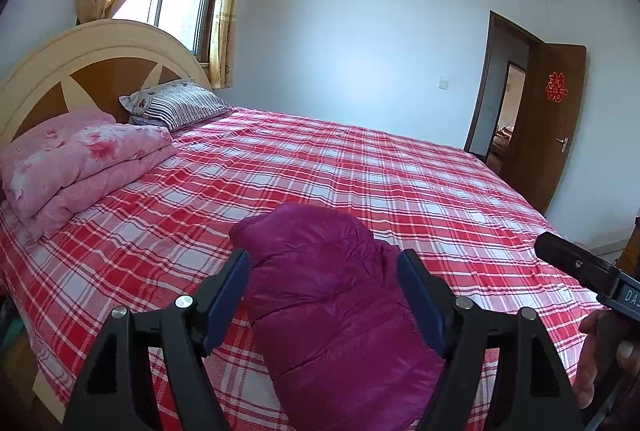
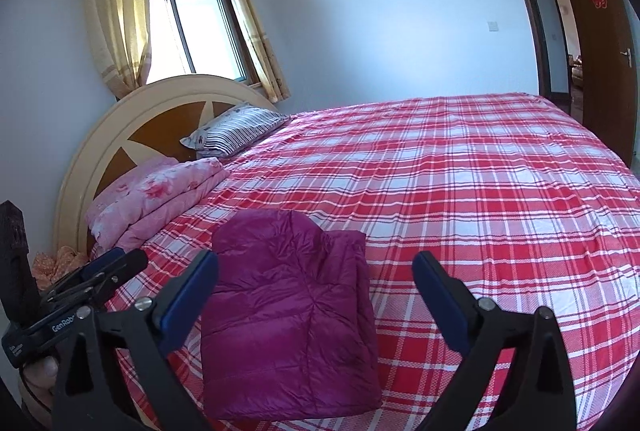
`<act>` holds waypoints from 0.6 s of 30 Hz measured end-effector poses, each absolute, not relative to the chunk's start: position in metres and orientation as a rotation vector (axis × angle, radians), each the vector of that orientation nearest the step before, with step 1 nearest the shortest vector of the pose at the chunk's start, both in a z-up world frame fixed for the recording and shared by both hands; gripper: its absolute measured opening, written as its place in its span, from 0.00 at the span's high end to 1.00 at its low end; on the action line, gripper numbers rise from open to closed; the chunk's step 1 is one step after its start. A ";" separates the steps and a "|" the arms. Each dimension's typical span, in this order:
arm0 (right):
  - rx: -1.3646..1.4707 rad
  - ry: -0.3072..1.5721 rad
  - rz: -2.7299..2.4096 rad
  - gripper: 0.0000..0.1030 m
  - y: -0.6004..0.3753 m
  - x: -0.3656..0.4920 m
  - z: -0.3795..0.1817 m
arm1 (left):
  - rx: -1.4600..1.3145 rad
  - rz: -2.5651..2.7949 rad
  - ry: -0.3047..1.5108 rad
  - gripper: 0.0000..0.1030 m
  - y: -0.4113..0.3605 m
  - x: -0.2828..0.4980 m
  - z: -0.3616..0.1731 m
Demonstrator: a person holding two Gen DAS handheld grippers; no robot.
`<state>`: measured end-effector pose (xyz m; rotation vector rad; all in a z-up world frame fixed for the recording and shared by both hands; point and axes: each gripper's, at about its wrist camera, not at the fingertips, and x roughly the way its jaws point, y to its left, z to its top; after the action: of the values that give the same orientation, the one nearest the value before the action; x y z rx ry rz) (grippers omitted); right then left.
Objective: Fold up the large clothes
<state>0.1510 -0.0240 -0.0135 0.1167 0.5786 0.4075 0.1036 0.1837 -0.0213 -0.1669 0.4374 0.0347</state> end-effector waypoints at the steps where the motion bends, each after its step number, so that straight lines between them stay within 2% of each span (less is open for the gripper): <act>1: 0.113 0.573 0.406 0.01 -0.024 0.150 -0.013 | -0.165 0.038 0.440 0.26 0.183 0.104 -0.021; 18: 0.110 0.567 0.411 0.00 -0.024 0.147 -0.012 | -0.164 0.048 0.442 0.24 0.181 0.103 -0.022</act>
<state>0.1471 -0.0241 -0.0121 0.1102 0.5671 0.4111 0.1027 0.1814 -0.0216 -0.1638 0.4422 0.0484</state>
